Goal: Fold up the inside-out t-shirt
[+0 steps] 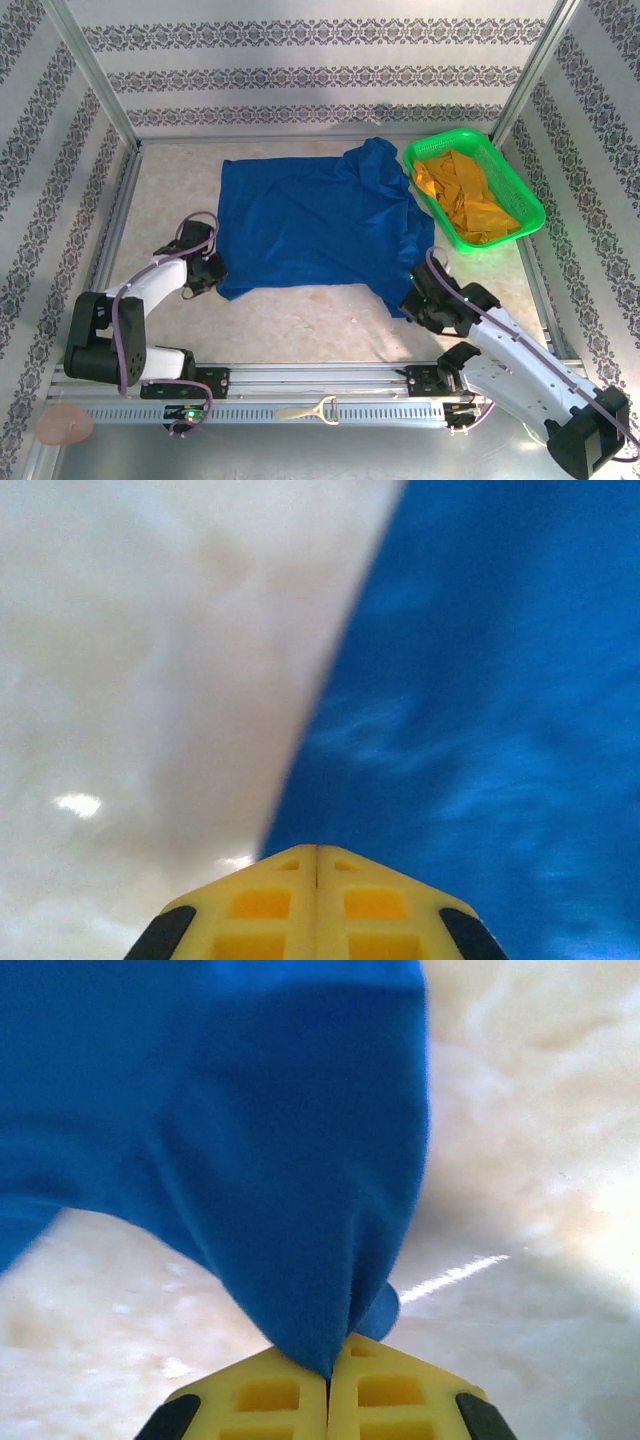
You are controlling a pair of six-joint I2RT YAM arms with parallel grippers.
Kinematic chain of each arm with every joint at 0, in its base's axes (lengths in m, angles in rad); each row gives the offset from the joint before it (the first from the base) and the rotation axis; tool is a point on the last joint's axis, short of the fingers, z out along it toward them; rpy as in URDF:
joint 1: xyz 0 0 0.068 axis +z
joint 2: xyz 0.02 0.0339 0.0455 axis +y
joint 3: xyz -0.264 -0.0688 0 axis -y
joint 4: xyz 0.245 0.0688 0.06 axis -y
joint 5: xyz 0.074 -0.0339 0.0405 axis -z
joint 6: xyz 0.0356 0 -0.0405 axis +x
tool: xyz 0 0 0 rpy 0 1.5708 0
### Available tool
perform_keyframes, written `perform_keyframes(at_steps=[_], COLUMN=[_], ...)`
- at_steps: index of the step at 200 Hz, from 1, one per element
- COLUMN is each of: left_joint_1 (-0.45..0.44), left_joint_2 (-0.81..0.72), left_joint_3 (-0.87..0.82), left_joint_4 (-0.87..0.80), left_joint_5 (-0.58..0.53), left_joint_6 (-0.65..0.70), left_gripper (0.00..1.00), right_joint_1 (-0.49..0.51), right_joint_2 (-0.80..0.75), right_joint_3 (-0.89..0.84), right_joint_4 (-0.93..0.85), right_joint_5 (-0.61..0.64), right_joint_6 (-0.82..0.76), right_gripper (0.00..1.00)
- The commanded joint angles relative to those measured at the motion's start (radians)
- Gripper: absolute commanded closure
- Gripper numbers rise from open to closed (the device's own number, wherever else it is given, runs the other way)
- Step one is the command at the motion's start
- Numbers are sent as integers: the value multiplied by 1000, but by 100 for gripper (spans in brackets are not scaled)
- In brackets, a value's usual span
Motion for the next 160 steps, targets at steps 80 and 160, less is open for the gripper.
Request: perform_keyframes(at_steps=[80, 160], left_joint_1=[92, -220], left_joint_2=[41, -90], left_joint_3=[566, 82], left_joint_4=[-120, -147], left_joint_5=[102, 141], left_joint_6=[47, -46], left_gripper=[61, 44], right_joint_1=[-252, -203], right_joint_2=[353, 105], right_joint_3=[723, 258], right_joint_4=[162, 154], right_joint_5=[-211, -148], right_joint_6=[-297, -141], right_gripper=[100, 100])
